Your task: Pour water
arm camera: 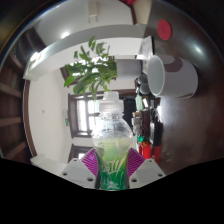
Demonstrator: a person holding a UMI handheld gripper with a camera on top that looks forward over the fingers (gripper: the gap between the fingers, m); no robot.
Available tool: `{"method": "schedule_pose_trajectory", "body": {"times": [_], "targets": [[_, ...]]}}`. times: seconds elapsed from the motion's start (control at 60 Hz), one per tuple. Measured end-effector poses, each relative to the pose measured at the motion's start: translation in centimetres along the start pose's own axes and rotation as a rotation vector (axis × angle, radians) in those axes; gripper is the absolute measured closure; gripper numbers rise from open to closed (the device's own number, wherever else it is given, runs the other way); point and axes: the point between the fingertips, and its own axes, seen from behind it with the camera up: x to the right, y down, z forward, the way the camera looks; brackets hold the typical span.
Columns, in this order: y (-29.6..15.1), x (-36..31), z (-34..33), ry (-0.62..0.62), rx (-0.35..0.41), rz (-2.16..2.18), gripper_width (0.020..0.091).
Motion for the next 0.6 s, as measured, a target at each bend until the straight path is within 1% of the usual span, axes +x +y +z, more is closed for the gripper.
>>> {"method": "schedule_pose_trajectory", "body": {"times": [0.067, 0.167, 0.217, 0.233, 0.333, 0.383, 0.55, 0.567, 0.6], "targets": [[-2.0, 0.2, 0.1, -0.009, 0.032, 0.108, 0.0779], [-4.2, 0.7, 0.5, -0.028, 0.06, 0.266, 0.0779], [-4.5, 0.7, 0.1, -0.029, 0.067, 0.34, 0.0778], [-5.0, 0.7, 1.1, -0.034, 0.068, 0.362, 0.0777], [-6.3, 0.7, 0.6, -0.072, 0.096, 0.481, 0.0777], [-7.0, 0.8, 1.2, -0.063, 0.105, 0.496, 0.0778], [-7.0, 1.3, 1.0, -0.041, 0.096, 0.485, 0.0778], [-6.9, 1.2, 1.0, -0.043, 0.094, 0.481, 0.0758], [-6.6, 1.4, 1.1, -0.033, 0.084, 0.471, 0.0757]]}}
